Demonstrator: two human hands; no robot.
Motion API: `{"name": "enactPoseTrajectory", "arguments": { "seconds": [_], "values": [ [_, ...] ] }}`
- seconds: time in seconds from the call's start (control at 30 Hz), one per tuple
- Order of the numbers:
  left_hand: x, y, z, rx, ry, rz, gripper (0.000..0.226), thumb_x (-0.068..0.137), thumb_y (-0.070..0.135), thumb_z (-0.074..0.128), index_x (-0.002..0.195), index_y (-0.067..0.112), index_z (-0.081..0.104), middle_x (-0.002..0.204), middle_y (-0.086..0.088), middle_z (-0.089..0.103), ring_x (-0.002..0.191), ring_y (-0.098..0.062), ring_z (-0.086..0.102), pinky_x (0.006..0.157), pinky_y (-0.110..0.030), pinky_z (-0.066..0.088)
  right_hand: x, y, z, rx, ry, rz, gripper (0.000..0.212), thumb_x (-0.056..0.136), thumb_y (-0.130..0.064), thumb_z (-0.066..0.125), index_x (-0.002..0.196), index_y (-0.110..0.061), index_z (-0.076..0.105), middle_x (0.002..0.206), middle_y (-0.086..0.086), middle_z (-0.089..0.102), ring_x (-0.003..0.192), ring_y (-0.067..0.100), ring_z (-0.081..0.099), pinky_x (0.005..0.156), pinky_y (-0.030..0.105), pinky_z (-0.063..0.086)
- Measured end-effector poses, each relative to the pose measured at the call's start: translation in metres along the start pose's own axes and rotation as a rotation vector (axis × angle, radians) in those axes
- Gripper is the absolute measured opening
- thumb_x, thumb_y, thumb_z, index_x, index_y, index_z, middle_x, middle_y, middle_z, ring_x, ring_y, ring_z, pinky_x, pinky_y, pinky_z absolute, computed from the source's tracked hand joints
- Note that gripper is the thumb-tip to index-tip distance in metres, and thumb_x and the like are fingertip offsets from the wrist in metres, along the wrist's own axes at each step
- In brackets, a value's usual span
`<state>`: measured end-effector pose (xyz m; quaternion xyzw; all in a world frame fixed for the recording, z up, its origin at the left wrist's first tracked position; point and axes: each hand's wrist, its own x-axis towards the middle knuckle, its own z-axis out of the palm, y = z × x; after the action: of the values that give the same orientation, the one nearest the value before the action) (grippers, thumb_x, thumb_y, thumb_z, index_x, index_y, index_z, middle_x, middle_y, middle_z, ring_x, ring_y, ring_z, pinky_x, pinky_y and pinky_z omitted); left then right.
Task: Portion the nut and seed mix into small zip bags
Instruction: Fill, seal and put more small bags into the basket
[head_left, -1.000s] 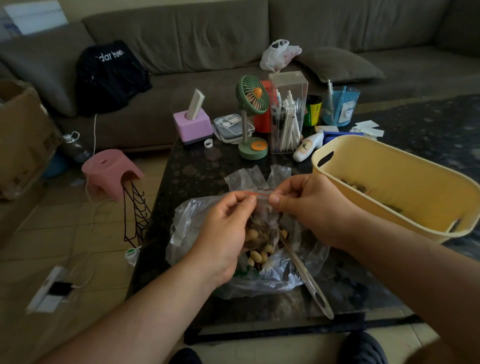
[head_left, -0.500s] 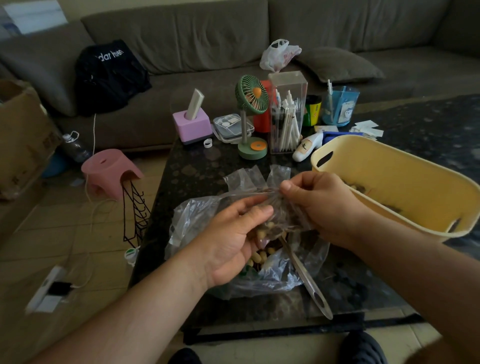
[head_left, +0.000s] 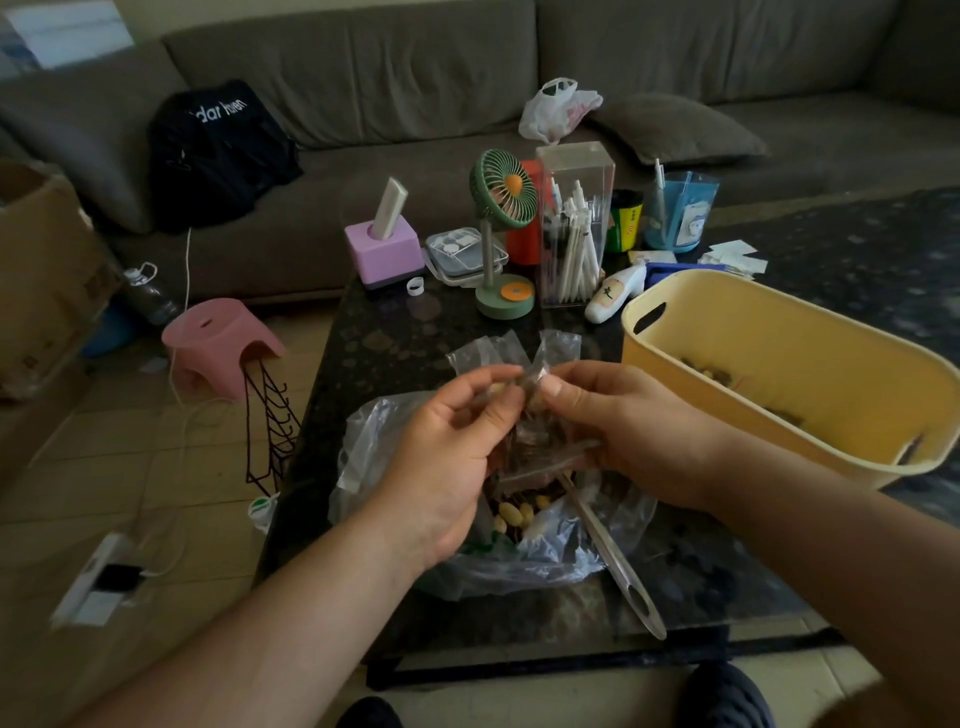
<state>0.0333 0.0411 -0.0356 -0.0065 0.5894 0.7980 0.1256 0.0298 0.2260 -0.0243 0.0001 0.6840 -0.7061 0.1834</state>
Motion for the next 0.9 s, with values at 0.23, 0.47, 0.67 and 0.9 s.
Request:
{"name": "enactPoseTrajectory", "arguments": {
  "seconds": [0.23,0.47,0.67,0.9],
  "values": [
    [-0.0007,-0.0023,0.0009,0.154,0.124,0.023,0.033,0.094,0.01,0.076,0.122,0.024,0.067,0.1,0.0,0.082,0.094,-0.013,0.079,0.074,-0.025,0.062,-0.0006,0.0037,0.0058,-0.105,0.047,-0.14,0.041,0.078,-0.029,0.08,0.112,-0.007,0.073,0.107,0.017,0.077,0.103,0.032,0.076,0.093,0.046,0.062],
    [0.0009,-0.0005,-0.0001,-0.002,0.075,-0.08,0.028,0.098,-0.003,0.064,0.119,0.015,0.072,0.106,-0.005,0.081,0.1,-0.019,0.077,0.084,-0.031,0.061,0.0048,0.0034,0.0038,0.051,0.112,-0.035,0.016,0.094,-0.005,0.07,0.109,-0.005,0.075,0.109,0.022,0.076,0.106,0.039,0.074,0.096,0.056,0.059],
    [-0.0012,0.0002,0.0057,0.007,0.042,-0.149,0.021,0.105,0.023,0.061,0.12,0.011,0.071,0.11,-0.015,0.08,0.106,-0.033,0.077,0.095,-0.059,0.06,0.0017,0.0022,0.0095,0.093,0.086,-0.011,0.009,0.097,-0.004,0.065,0.103,-0.007,0.072,0.092,0.02,0.072,0.085,0.029,0.071,0.085,0.047,0.058],
    [-0.0025,-0.005,0.003,-0.04,-0.054,-0.114,0.038,0.097,-0.009,0.06,0.13,0.008,0.067,0.121,-0.015,0.076,0.11,-0.026,0.075,0.091,-0.036,0.063,0.0041,0.0005,0.0097,0.063,0.177,0.002,0.009,0.099,-0.005,0.064,0.105,-0.002,0.069,0.094,0.02,0.068,0.085,0.03,0.068,0.088,0.049,0.057]
  ]
}}
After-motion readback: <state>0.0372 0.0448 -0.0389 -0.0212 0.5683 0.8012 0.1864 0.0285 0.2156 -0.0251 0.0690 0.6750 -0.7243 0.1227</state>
